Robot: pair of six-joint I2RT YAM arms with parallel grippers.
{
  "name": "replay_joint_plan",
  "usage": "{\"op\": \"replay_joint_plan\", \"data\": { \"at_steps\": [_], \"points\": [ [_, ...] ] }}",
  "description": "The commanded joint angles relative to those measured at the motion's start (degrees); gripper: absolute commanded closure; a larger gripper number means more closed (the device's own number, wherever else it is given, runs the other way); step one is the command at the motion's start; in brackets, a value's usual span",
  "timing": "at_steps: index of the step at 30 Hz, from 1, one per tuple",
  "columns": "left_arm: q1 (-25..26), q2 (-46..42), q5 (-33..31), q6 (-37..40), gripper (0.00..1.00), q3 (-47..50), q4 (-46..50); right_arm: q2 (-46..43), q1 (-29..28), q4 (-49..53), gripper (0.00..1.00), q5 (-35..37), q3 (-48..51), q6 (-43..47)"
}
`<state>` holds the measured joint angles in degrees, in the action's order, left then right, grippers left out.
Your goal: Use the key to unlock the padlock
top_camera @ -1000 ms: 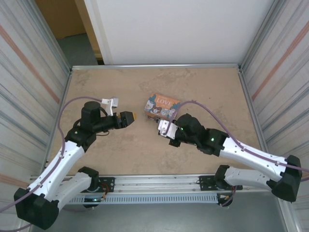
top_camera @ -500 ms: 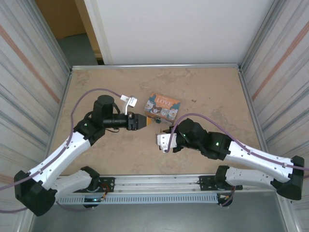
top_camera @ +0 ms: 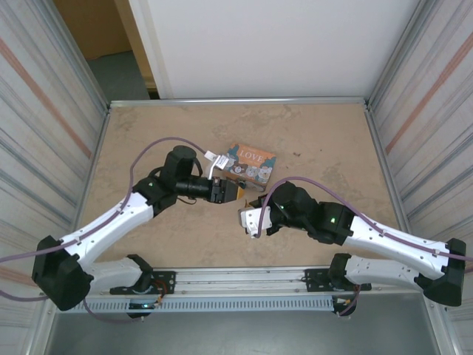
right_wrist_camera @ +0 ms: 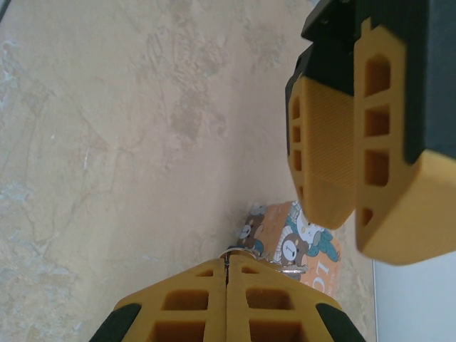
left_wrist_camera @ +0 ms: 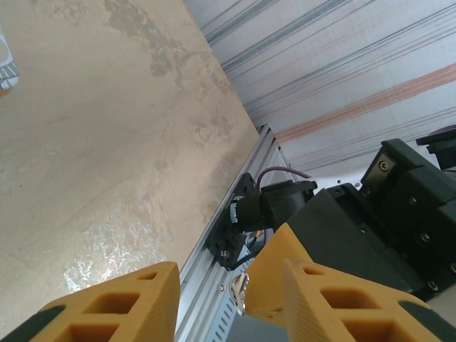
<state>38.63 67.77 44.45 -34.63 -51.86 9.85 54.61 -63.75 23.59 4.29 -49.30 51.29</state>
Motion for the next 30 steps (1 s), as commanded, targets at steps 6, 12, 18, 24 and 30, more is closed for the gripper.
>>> {"op": "replay_joint_plan", "data": {
  "at_steps": [6,12,18,24,30],
  "points": [
    [1.8,3.2,3.0,-1.6,0.66,-2.1,-4.2,0.3,-0.2,-1.7,1.00,0.3,-2.5,0.3],
    [1.9,4.1,3.4,-1.2,0.77,-2.8,-3.6,0.2,0.1,-2.6,1.00,1.2,-2.3,0.1],
    [1.9,4.5,3.9,-1.0,0.96,-3.2,-3.3,-0.5,2.5,-4.2,1.00,-0.2,-1.9,-2.6],
    [1.4,2.1,1.4,0.4,1.00,-3.3,-3.9,-1.3,5.9,-3.0,0.74,-4.0,-2.8,-8.2],
    [-1.2,-3.3,-5.6,2.2,1.00,-1.4,-7.0,-5.3,12.3,-3.9,0.36,-14.1,-1.7,-22.2]
  ]
}}
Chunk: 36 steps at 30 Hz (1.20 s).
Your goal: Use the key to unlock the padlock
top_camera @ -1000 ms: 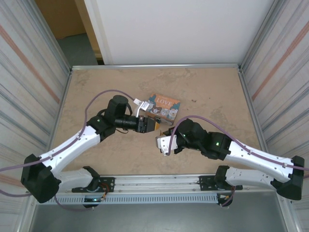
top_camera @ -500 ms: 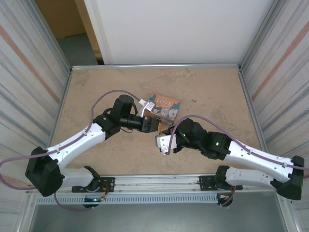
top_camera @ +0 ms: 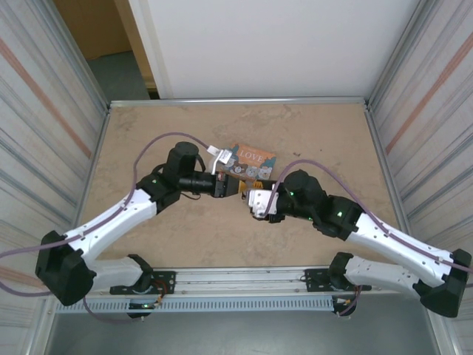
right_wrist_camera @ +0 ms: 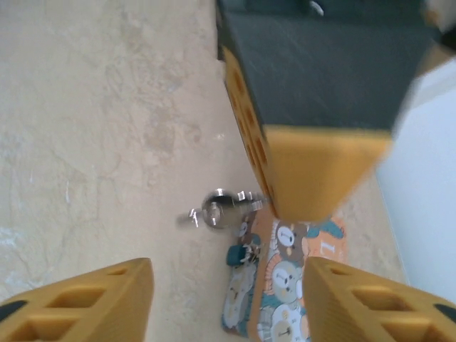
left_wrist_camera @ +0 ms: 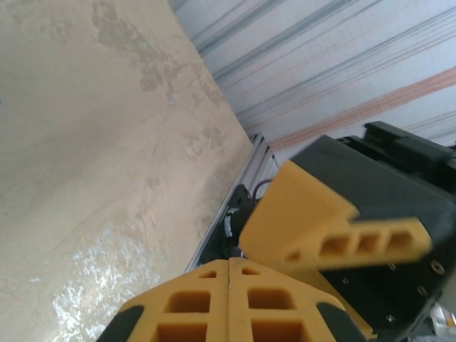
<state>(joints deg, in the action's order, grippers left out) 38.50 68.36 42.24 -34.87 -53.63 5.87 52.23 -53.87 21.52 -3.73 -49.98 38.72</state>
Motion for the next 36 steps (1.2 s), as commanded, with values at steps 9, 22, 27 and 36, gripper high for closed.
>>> {"op": "replay_joint_plan", "data": {
  "at_steps": [9,22,27,36],
  "points": [
    [-2.6,-9.5,-7.7,9.8,1.00,1.1,-10.0,-3.5,23.1,-15.5,0.20,-28.1,1.0,-56.8],
    [-2.5,-8.5,-8.0,8.1,1.00,0.3,-17.9,1.9,22.1,-36.9,0.30,-39.7,5.6,-78.7],
    [-2.3,-8.4,-8.0,7.6,1.00,0.6,-18.3,4.1,18.5,-39.1,0.35,-37.9,4.5,-78.5],
    [-2.0,-8.4,-7.5,7.2,1.00,0.9,-18.3,9.2,15.5,-40.2,0.51,-36.4,2.0,-78.0]
  ]
}}
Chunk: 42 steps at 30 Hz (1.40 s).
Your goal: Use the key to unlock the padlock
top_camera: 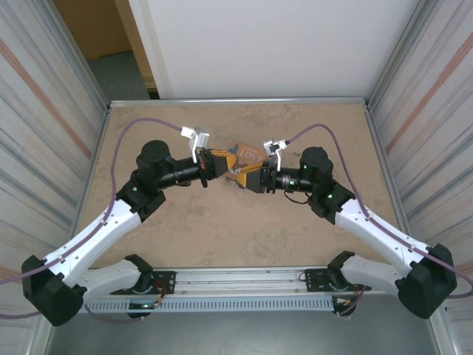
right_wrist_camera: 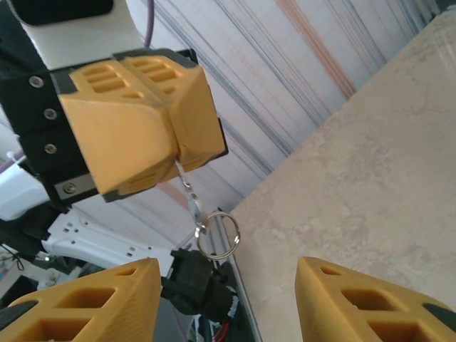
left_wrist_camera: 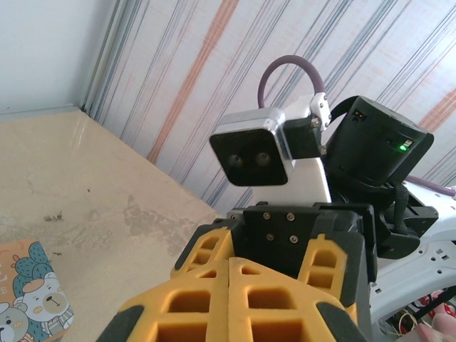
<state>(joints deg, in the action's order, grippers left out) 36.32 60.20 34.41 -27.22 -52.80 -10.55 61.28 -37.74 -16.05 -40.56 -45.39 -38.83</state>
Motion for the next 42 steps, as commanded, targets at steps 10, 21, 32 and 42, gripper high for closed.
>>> {"op": "replay_joint_plan", "data": {
  "at_steps": [10,21,32,42],
  "points": [
    [0.2,-0.4,0.4,-0.5,1.00,0.4,-1.8,1.9,-0.8,-3.5,0.63,0.6,-4.4,-0.4],
    [0.2,-0.5,0.4,-0.3,1.00,0.4,-1.8,2.2,-0.8,-2.3,0.81,0.3,-4.9,0.1],
    [0.2,-1.5,-0.7,-0.1,1.00,0.9,-1.9,1.4,-0.4,0.9,1.00,1.7,-5.2,1.7],
    [-0.3,-6.9,-5.7,1.2,0.52,3.9,0.6,0.0,1.9,17.5,1.00,3.2,-8.0,11.1]
  ]
}}
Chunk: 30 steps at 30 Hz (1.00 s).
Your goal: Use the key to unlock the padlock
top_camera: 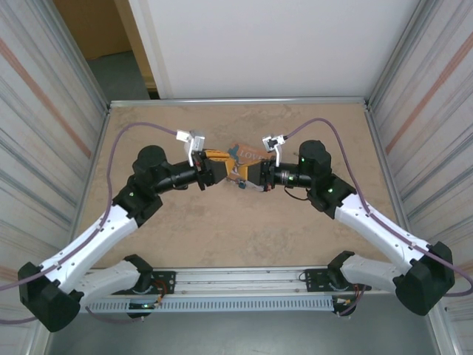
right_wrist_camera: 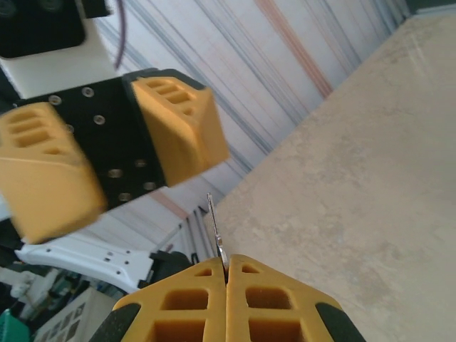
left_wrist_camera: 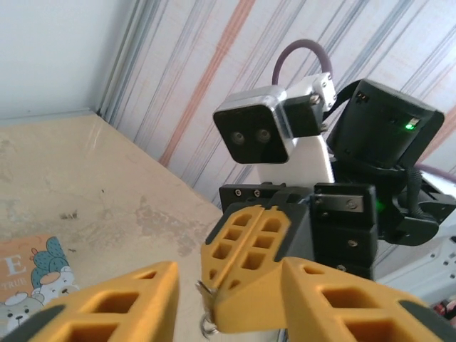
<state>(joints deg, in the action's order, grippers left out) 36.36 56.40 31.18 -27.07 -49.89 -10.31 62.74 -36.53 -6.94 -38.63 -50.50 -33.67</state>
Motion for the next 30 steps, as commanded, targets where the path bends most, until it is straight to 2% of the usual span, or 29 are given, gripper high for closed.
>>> {"op": "replay_joint_plan", "data": {
  "at_steps": [1,5,10,15,21,30],
  "points": [
    [-0.5,-4.1,-3.8,1.6,0.47,1.5,1.3,-1.3,1.1,11.2,1.00,1.5,-3.3,7.7],
    [-0.4,-8.0,-11.1,4.4,0.34,3.2,8.3,0.6,4.0,19.5,1.00,1.7,-3.9,13.1],
    [-0.5,-11.0,-19.2,5.7,0.29,7.1,16.3,5.3,7.1,24.5,1.00,2.5,-4.3,17.8],
    [-0.5,-10.9,-21.9,5.3,0.25,12.0,18.8,12.3,9.5,24.9,1.00,2.2,-4.4,20.3],
    [-0.5,-6.7,-22.2,3.2,0.23,16.2,16.0,21.1,12.6,19.4,1.00,-1.8,-4.8,19.5],
    [-0.6,2.1,-22.6,-0.3,0.23,17.9,6.5,30.9,15.0,10.9,1.00,-5.5,-7.0,16.2]
  ]
}}
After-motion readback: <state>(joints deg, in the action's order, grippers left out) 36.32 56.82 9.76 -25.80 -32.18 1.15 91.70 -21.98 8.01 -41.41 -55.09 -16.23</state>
